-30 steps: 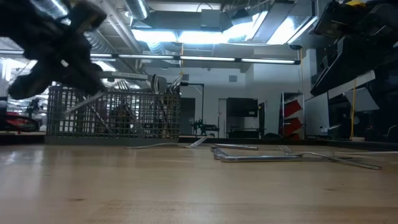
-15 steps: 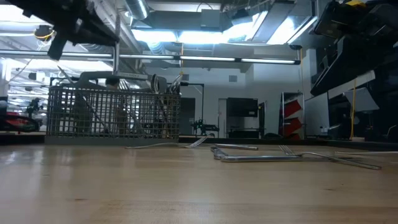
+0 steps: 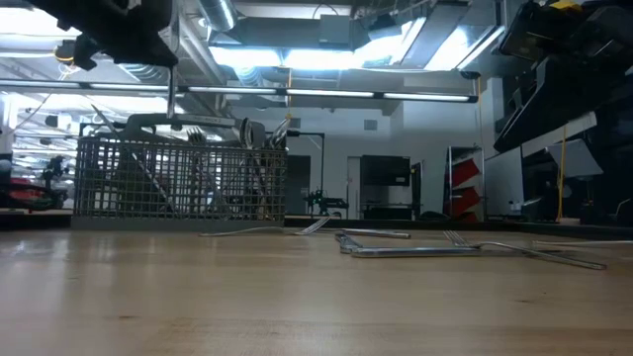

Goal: Sort silverware
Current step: Put the silver table knife into the silverware rack

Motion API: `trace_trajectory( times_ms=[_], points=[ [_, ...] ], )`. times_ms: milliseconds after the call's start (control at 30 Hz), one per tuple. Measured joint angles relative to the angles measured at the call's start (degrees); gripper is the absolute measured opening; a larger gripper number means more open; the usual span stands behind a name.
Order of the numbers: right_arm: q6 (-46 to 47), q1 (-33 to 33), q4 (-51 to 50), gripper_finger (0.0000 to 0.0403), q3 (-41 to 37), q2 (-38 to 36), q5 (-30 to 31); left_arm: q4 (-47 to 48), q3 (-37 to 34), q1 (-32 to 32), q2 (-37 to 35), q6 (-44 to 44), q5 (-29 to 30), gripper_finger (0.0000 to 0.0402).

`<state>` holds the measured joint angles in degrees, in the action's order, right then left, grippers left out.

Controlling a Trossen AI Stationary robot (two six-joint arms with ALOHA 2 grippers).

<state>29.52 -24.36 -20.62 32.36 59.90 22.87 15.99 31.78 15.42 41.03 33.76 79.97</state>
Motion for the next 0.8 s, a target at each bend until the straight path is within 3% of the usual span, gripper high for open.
trace_trajectory(
  times_ms=[233, 500, 800],
  points=[
    [0.18, 0.00, 0.14, 0.0152, 0.00, 0.00, 0.00, 0.30, -3.87, -3.35, 0.41, -2.36, -0.13, 0.0031],
    [0.20, 0.00, 0.16, 0.0152, 0.00, 0.00, 0.00, 0.21, -9.01, -3.54, 0.73, 2.28, -2.17, 0.0046],
    [0.22, 0.00, 0.22, 0.0152, 0.00, 0.00, 0.00, 0.08, -13.48, -3.54, 0.71, 2.43, -8.76, 0.0051]
  ],
)
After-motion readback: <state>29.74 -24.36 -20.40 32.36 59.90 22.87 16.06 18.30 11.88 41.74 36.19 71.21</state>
